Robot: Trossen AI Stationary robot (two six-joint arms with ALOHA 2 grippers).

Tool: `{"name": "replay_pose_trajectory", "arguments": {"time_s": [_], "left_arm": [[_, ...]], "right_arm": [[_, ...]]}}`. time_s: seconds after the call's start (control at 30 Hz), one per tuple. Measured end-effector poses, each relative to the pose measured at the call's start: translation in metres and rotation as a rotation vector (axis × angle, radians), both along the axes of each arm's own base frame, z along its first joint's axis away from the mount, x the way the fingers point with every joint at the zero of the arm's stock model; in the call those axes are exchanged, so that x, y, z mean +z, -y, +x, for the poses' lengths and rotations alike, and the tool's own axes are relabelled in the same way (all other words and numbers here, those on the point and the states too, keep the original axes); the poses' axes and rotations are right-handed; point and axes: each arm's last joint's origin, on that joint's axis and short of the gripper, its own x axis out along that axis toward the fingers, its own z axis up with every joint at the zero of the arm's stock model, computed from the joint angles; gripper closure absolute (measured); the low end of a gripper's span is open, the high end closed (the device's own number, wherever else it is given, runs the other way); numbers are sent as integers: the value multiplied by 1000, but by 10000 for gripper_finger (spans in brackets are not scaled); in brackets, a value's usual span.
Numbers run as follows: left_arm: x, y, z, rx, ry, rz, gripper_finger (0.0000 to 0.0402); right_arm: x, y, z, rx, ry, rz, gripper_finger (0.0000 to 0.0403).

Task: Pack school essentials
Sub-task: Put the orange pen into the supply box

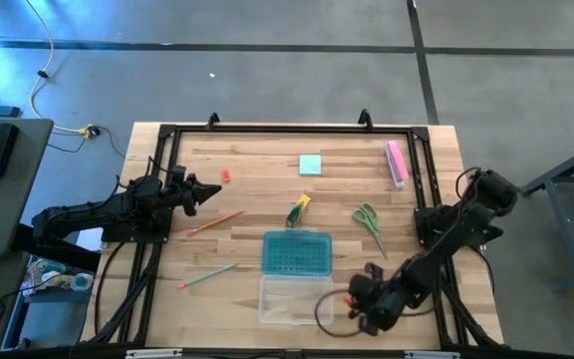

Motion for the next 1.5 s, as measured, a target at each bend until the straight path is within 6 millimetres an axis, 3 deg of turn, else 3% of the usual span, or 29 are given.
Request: {"name": "replay_pose_trajectory", "arguments": {"time_s": [0.33,0.53,0.83,1.07,1.3,1.5], "left_arm": [[0,0,0,-4,-23,48,401],[-2,0,0,-4,-39,42,401],[-2,0,0,-4,-40,42,401],[-2,0,0,-12,-40,42,401],[-2,0,0,-13,-40,41,401],[-2,0,0,0,-41,42,396]], "right_arm": [[44,32,59,-271,492,148,354],[58,53,80,-275,646,129,354],[24,46,101,-143,494,154,354],[8,31,123,58,301,45,354],[-2,26,139,160,207,53,353],[-5,29,141,133,172,63,310]]}}
